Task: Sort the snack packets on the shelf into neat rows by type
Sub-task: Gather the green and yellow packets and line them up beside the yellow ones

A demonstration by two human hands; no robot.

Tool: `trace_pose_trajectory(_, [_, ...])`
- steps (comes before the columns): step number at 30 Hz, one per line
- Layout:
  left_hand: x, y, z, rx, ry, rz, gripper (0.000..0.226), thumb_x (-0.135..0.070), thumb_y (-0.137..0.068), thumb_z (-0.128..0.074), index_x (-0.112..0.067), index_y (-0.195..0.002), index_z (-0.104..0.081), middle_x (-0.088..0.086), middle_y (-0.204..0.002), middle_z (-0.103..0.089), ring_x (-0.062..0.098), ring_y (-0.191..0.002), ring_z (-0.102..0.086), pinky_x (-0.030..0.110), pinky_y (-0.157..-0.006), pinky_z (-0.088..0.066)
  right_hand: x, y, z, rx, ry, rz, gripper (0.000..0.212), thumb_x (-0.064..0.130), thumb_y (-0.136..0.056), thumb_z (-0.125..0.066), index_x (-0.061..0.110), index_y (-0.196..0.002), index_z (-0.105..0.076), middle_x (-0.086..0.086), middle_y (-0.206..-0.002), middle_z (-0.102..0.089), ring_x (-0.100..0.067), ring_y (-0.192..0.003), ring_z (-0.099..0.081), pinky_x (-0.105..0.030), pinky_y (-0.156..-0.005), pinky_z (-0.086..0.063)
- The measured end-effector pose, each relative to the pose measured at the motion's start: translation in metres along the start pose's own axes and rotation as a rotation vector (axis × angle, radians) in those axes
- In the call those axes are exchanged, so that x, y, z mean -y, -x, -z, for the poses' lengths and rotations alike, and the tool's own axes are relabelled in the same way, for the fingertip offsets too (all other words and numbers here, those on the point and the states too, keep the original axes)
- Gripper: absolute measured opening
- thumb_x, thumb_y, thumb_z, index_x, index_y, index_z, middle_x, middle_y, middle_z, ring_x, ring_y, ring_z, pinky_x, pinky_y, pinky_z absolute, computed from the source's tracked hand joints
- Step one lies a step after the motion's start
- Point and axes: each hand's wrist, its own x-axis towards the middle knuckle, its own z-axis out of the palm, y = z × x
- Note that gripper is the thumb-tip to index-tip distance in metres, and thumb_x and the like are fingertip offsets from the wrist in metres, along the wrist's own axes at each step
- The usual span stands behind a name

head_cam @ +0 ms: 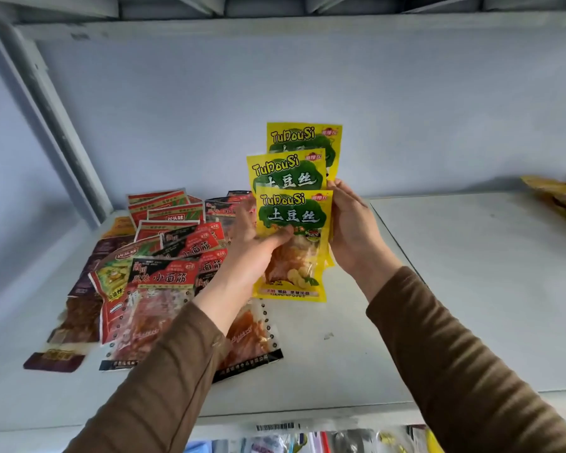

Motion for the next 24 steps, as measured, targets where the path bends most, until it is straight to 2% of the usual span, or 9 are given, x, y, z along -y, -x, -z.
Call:
trace_pose_trajectory(2, [-0.003,0.002,-0.002,0.026,0.011,0.047,0.068,-0.037,-0.083,-0.082,-0.067,-0.130,-0.043,-0.045,-0.120,-0.056,-0.014,-0.103,-0.055,0.011,-0.084,-0.049,0.000,0.003,-0.001,-0.023,0.044,-0.037,0.041,0.031,-0.106,-0.041,0.002,-0.127,-0.061,-0.021,-0.120,-0.070,-0.035,-0.106,-0.069,-0.047,-0.088,-0.058])
trace_pose_trajectory(4, [-0.005,0.004,-0.005,0.025,0.037,0.043,0.054,-0.031,-0.084,-0.082,-0.073,-0.107,-0.056,-0.042,-0.097,-0.067,-0.011,-0.088,-0.068,0.009,-0.061,-0.053,0.002,0.006,-0.001,-0.006,0.085,-0.063,0.053,0.047,-0.105,-0.039,0.007,-0.132,-0.060,-0.019,-0.124,-0.069,-0.035,-0.113,-0.067,-0.048,-0.091,-0.057])
trace_pose_trajectory(7, [-0.004,0.001,-0.012,0.005,0.080,0.032,0.057,-0.019,-0.088,-0.078,-0.044,-0.133,-0.056,-0.017,-0.118,-0.073,0.010,-0.100,-0.074,0.022,-0.066,-0.060,0.005,0.013,0.007,0.015,0.319,0.026,0.050,0.046,-0.100,-0.053,0.014,-0.138,-0.052,-0.010,-0.130,-0.066,-0.027,-0.119,-0.064,-0.048,-0.100,-0.052])
trace_pose_trajectory(10, [-0.004,0.000,-0.025,0.044,0.057,-0.035,0.062,-0.017,-0.091,-0.072,-0.052,-0.136,-0.048,-0.017,-0.118,-0.073,0.010,-0.102,-0.073,0.030,-0.077,-0.062,0.006,0.022,0.019,0.010,0.510,0.137,0.036,0.018,-0.098,-0.063,0.014,-0.131,-0.051,-0.003,-0.118,-0.071,-0.016,-0.104,-0.070,-0.032,-0.081,-0.057])
trace_pose_trajectory(14, [-0.008,0.005,-0.052,0.105,-0.019,-0.027,0.081,-0.031,-0.088,-0.072,-0.061,-0.148,-0.028,-0.016,-0.140,-0.060,0.015,-0.119,-0.065,0.046,-0.096,-0.057,0.019,0.030,0.037,-0.032,0.502,0.190,0.035,0.006,-0.098,-0.059,0.012,-0.131,-0.047,-0.010,-0.119,-0.069,-0.020,-0.103,-0.069,-0.037,-0.084,-0.058])
trace_pose_trajectory(16, [-0.005,0.006,-0.070,0.120,-0.010,-0.041,0.079,-0.030,-0.092,-0.070,-0.061,-0.150,-0.026,-0.019,-0.142,-0.057,0.003,-0.114,-0.065,0.035,-0.090,-0.060,0.030,0.033,0.052,-0.057,0.492,0.197,0.032,0.006,-0.098,-0.060,0.012,-0.127,-0.049,-0.011,-0.119,-0.070,-0.024,-0.104,-0.070,-0.043,-0.087,-0.059])
trace_pose_trajectory(19, [-0.004,0.006,-0.105,0.164,-0.025,-0.068,0.077,-0.025,-0.096,-0.067,-0.058,-0.152,-0.026,-0.034,-0.131,-0.052,-0.026,-0.090,-0.060,0.006,-0.063,-0.052,0.055,0.039,0.081,-0.124,0.432,0.178,0.033,0.003,-0.095,-0.062,0.012,-0.125,-0.052,-0.012,-0.114,-0.072,-0.029,-0.100,-0.071,-0.048,-0.085,-0.059])
trace_pose_trajectory(21, [-0.004,0.003,-0.137,0.201,0.017,-0.070,0.077,-0.017,-0.096,-0.065,-0.052,-0.154,-0.028,-0.029,-0.128,-0.061,-0.017,-0.095,-0.065,0.011,-0.068,-0.055,0.075,0.041,0.105,-0.145,0.404,0.169,0.033,0.002,-0.095,-0.062,0.010,-0.125,-0.053,-0.012,-0.111,-0.073,-0.030,-0.097,-0.071,-0.048,-0.083,-0.059])
trace_pose_trajectory(24, [-0.006,0.001,-0.195,0.259,0.060,-0.051,0.073,-0.011,-0.095,-0.063,-0.047,-0.153,-0.034,-0.011,-0.129,-0.069,0.010,-0.115,-0.068,0.036,-0.093,-0.058,0.110,0.043,0.147,-0.171,0.397,0.143,0.034,0.001,-0.094,-0.062,0.007,-0.126,-0.053,-0.014,-0.112,-0.072,-0.028,-0.094,-0.072,-0.044,-0.079,-0.060])
